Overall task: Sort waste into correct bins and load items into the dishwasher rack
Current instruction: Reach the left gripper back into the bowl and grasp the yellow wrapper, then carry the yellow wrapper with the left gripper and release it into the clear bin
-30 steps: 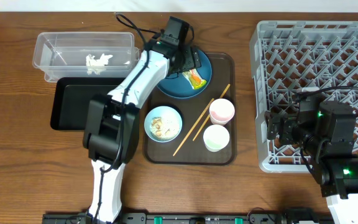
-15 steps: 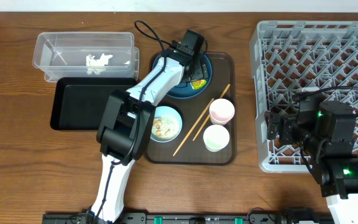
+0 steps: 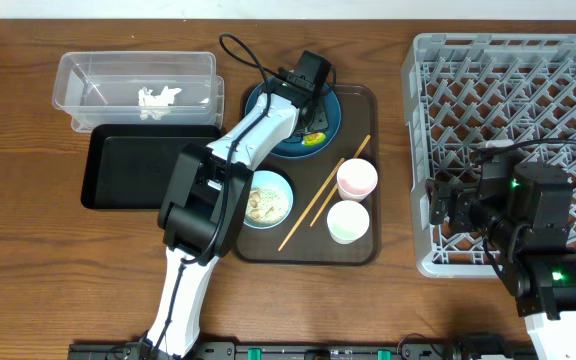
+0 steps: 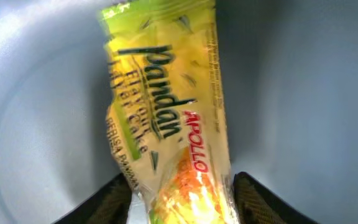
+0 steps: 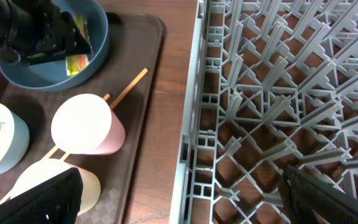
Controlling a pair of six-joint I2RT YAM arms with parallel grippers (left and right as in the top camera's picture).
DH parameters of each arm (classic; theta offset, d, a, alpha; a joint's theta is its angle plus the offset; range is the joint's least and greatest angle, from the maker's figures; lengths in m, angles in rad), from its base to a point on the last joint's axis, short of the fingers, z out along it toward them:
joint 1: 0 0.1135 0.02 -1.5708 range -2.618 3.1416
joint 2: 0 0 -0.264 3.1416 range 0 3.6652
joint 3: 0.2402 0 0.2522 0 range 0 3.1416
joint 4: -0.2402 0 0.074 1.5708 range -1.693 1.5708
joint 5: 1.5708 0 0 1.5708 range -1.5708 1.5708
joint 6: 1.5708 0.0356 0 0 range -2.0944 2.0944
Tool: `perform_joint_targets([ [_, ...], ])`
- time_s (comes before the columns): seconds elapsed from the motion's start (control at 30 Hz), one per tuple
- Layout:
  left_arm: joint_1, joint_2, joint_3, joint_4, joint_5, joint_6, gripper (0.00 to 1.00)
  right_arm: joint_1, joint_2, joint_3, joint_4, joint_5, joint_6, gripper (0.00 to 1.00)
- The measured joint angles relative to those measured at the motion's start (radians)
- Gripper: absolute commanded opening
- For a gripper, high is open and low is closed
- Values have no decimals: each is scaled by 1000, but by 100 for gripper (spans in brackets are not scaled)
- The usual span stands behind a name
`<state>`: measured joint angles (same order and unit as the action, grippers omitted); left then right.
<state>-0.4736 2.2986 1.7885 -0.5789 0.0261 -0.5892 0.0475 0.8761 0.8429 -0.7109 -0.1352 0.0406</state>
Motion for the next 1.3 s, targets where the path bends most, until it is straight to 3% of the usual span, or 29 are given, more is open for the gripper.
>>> perform_joint_targets([
  [0.17, 0, 0, 0, -9, -1, 0, 24, 0, 0, 0, 0, 0, 0, 99],
  [0.3, 0, 0, 0, -21, -3, -1, 19, 0, 0, 0, 0, 0, 0, 99],
  [0.33, 0, 0, 0, -24, -3, 1, 12, 0, 0, 0, 0, 0, 0, 99],
  [0.43, 0, 0, 0, -28, -3, 10, 6, 0, 0, 0, 0, 0, 0, 99],
  [0.83, 35, -33, 0, -73, -3, 96, 6, 0, 0, 0, 0, 0, 0, 99],
  [1.3, 325, -392, 0, -103, -5, 237, 6, 0, 0, 0, -1, 0, 0, 99],
])
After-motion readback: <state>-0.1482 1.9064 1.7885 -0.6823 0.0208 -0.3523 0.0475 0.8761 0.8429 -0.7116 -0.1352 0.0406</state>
